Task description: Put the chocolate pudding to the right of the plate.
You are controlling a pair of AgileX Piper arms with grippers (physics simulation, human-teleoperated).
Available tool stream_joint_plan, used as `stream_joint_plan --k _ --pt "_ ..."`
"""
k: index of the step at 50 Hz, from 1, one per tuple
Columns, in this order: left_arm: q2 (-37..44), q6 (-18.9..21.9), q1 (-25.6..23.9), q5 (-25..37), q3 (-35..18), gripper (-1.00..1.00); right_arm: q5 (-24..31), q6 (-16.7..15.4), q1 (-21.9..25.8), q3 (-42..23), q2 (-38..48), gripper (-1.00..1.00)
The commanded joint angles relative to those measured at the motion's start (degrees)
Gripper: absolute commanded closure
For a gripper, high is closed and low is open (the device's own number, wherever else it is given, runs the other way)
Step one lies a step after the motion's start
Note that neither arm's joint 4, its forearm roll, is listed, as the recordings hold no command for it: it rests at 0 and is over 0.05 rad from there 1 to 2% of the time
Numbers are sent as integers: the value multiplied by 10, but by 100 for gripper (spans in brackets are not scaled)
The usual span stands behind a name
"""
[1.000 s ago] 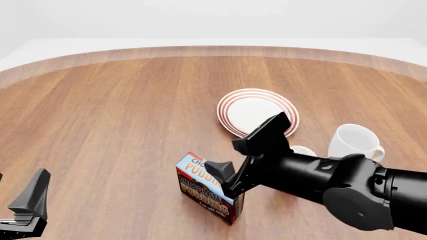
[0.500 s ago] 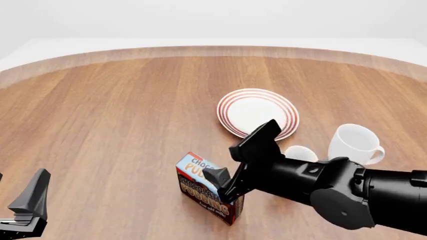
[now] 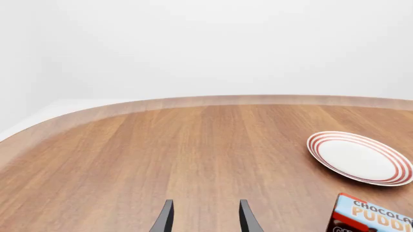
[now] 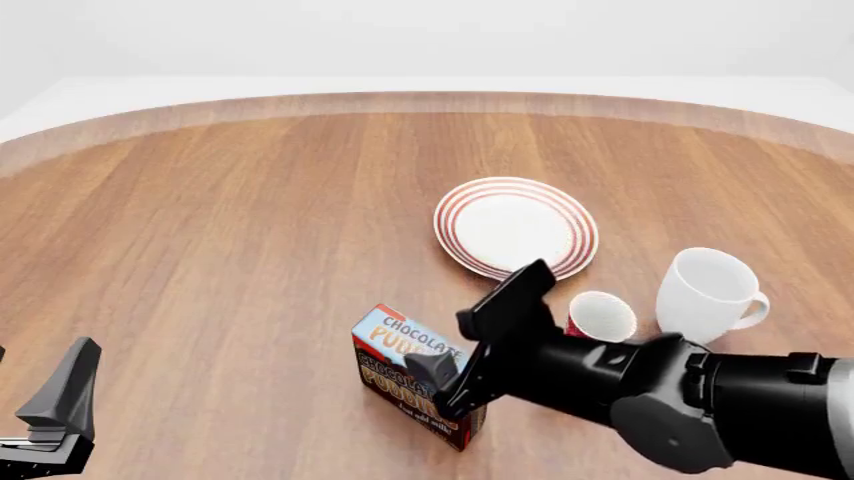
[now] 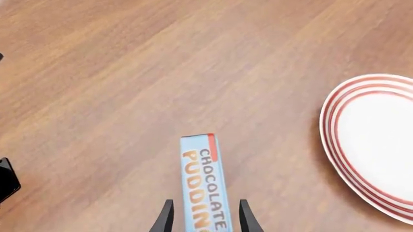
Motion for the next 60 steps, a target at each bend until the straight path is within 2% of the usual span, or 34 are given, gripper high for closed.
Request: stream_joint_plan --k 1,60 --pt "0 0 0 0 0 -100 -24 10 5 9 18 -100" --pt "0 0 0 0 0 -100 -84 33 0 39 58 -100"
